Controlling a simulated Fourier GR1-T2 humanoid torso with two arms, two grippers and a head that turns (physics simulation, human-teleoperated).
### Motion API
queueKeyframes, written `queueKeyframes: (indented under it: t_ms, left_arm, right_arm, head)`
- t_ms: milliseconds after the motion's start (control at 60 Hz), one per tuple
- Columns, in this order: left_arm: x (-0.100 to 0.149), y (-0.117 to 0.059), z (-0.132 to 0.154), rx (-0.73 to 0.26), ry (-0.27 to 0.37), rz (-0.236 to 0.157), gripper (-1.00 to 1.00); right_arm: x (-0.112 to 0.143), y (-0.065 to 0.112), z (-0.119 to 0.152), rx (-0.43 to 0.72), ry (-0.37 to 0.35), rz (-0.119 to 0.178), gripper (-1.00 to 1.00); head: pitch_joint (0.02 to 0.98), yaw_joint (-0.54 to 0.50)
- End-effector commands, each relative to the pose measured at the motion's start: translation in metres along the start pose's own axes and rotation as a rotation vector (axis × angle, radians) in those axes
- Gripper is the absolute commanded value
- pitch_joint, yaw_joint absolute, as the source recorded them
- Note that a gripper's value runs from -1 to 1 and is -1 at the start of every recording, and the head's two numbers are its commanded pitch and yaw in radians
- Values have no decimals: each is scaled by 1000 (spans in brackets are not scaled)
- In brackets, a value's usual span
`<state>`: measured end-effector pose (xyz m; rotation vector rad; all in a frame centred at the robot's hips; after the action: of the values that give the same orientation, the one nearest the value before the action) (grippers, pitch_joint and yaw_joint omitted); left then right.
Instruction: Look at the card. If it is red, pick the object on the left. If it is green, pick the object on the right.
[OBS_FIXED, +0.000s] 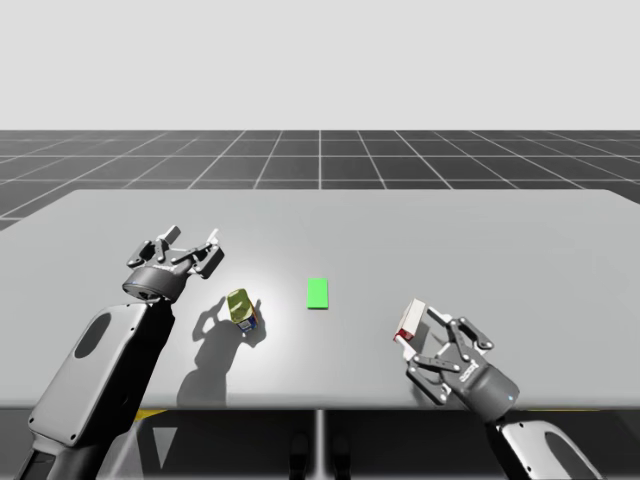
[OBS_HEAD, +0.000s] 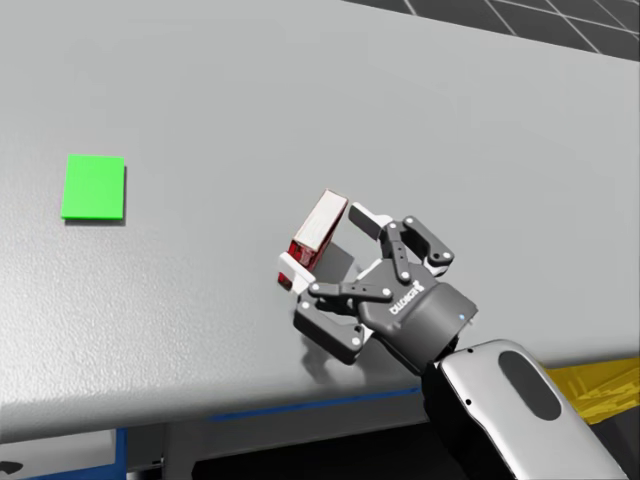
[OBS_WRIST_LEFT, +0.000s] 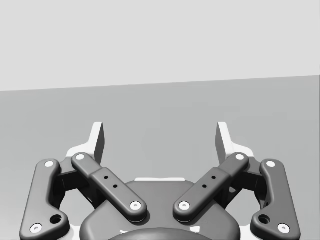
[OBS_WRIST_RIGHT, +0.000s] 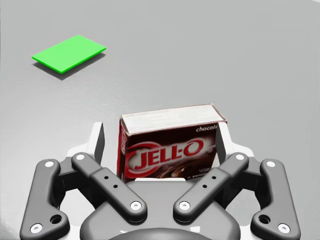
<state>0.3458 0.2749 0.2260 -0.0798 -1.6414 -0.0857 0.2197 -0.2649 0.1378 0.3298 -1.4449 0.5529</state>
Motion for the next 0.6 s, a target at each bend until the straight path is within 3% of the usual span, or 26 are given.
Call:
queueKeyframes:
  t_ms: [17,600]
  left_arm:
    - [-1,0,-1,-4,0,-1,-1000]
    - [-1,-1,-2,-8,0,-4,-1000]
  right_arm:
    - [-3,-7,-11,-10,32,5,-1000]
    - [-8,-13,-40,24,121,25,-1000]
  head:
    - [922,-370]
    - [920,-359]
